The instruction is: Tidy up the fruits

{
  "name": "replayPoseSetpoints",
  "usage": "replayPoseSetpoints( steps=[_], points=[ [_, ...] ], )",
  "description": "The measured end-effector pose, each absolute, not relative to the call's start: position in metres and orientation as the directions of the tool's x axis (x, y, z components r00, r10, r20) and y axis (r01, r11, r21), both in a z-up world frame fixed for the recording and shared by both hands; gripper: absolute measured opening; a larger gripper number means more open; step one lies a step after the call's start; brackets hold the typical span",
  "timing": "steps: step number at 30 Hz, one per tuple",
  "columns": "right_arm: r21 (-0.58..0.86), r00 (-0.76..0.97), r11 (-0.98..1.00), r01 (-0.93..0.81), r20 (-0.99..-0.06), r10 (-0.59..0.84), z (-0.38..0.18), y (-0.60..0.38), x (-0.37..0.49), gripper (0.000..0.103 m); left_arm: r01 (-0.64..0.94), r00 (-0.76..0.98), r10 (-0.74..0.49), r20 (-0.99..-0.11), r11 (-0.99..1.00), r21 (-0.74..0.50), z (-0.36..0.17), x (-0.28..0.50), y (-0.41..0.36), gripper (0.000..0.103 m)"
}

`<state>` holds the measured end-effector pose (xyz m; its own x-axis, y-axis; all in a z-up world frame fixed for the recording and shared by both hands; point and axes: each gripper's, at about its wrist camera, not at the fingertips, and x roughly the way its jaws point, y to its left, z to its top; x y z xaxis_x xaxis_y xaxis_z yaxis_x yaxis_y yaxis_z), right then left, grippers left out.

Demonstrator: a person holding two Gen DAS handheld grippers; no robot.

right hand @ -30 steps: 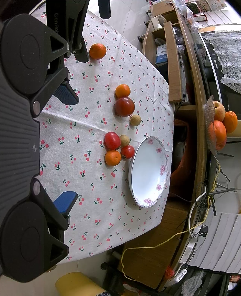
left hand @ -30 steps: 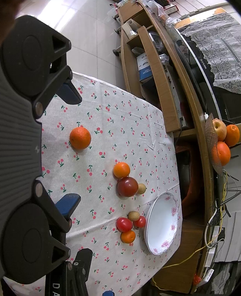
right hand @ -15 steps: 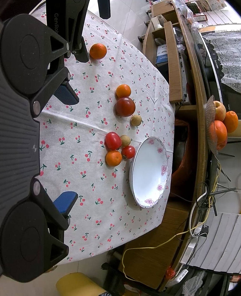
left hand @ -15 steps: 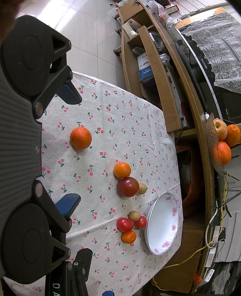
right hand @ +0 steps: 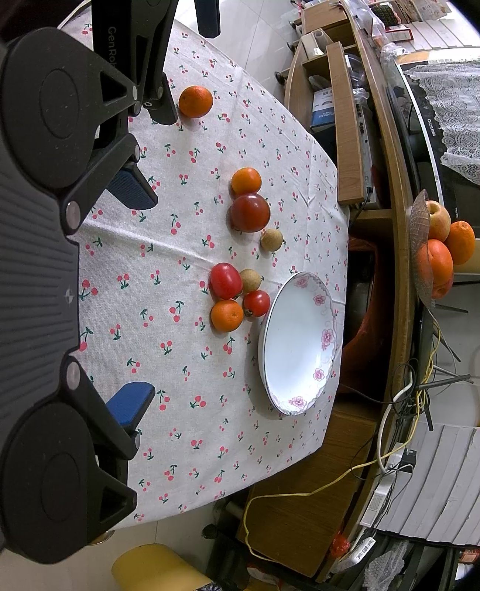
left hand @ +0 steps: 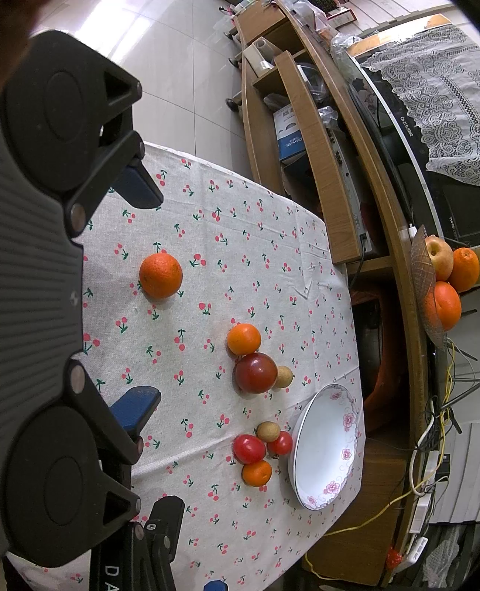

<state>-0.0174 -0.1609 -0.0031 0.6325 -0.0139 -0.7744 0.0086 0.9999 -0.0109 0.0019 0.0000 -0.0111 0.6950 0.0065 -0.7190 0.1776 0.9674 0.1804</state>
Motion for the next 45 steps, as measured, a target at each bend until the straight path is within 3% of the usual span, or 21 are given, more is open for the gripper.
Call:
replayPoseSetpoints(
  steps=[24, 32, 41, 45],
  points=[
    [-0.01, 0.629, 1.0, 0.009, -0.777, -0.013, -0.004, -0.163, -0.017, 0.099, 0.184, 0.678, -0.022, -0.735, 0.973, 0.14, -0.016, 0.003, -0.003, 0.103],
    [-0.01, 0.627, 1.0, -0.001, -0.779, -0.008, -0.004, -0.162, -0.015, 0.099, 0.203, 0.617, -0.022, -0.787, 0.97, 0.132, -0.013, 0.007, -0.001, 0.103],
    [-0.02, 0.628, 0.998, -0.056, -0.778, 0.019, -0.001, -0.171, 0.015, 0.096, 0.265, 0.648, -0.094, -0.756, 0.958, 0.108, -0.009, 0.032, 0.021, 0.103],
    [-0.024, 0.612, 0.992, -0.125, -0.789, 0.058, -0.009, -0.171, 0.037, 0.085, 0.336, 0.663, -0.178, -0.727, 0.939, 0.077, -0.014, 0.045, 0.02, 0.103]
  ],
)
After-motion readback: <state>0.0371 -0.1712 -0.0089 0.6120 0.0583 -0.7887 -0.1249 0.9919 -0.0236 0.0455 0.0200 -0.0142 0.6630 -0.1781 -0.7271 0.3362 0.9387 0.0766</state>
